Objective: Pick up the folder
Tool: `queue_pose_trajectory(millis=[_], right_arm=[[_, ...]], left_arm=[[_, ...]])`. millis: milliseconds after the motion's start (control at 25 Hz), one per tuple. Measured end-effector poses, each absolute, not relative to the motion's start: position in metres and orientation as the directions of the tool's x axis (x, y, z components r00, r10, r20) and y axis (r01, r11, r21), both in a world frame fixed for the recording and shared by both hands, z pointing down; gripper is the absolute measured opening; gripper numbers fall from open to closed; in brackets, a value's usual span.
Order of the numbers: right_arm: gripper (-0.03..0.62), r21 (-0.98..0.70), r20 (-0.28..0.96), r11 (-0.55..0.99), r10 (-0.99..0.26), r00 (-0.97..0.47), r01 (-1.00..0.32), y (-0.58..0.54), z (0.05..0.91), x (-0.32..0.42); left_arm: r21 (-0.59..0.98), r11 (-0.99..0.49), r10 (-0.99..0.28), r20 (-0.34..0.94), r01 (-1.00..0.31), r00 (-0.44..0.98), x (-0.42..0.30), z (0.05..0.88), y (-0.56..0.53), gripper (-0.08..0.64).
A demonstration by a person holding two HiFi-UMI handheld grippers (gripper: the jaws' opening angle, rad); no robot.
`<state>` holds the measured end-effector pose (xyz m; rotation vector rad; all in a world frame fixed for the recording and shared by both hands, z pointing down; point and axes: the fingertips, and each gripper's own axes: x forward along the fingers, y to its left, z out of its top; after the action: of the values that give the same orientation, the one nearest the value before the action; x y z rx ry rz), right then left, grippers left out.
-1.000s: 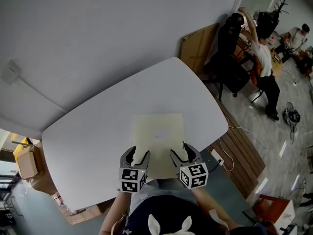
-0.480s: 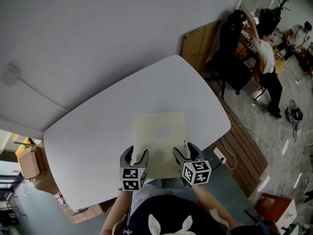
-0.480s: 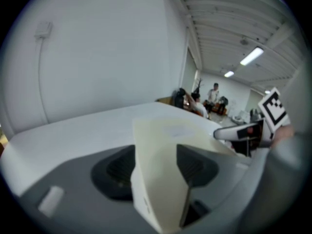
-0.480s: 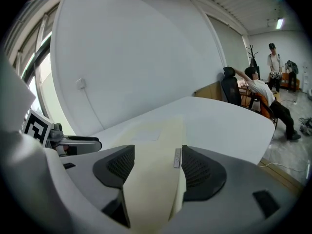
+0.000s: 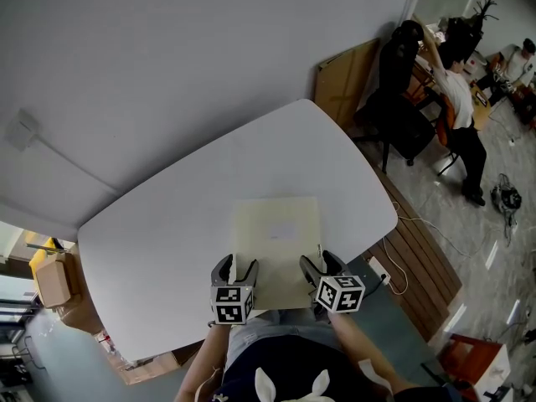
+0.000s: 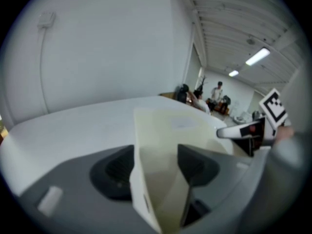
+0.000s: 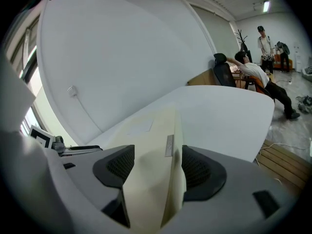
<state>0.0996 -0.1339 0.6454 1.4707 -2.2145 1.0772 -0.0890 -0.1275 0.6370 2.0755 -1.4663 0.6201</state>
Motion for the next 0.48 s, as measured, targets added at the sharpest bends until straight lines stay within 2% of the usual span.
queue_pose_trajectory(millis=[200,480], right_arm=[[0.270,-0.457,0.600,0.191,-0.655,-0.459,-0.869,-0.132,0.652,0.098],[0.272,-0.493,0.612,0.160,-0.635,-0.471,-0.855,-0.132,0.658,0.100]], left_arm=[[0.197,-0.258,-0.707,0.628,-0.946,0.324,-0.093,0.640,-0.129,0.282],[0.340,-0.229,-0.664,0.630,-0.912,0.402,-0.092,0.652,-0.129,0.291]])
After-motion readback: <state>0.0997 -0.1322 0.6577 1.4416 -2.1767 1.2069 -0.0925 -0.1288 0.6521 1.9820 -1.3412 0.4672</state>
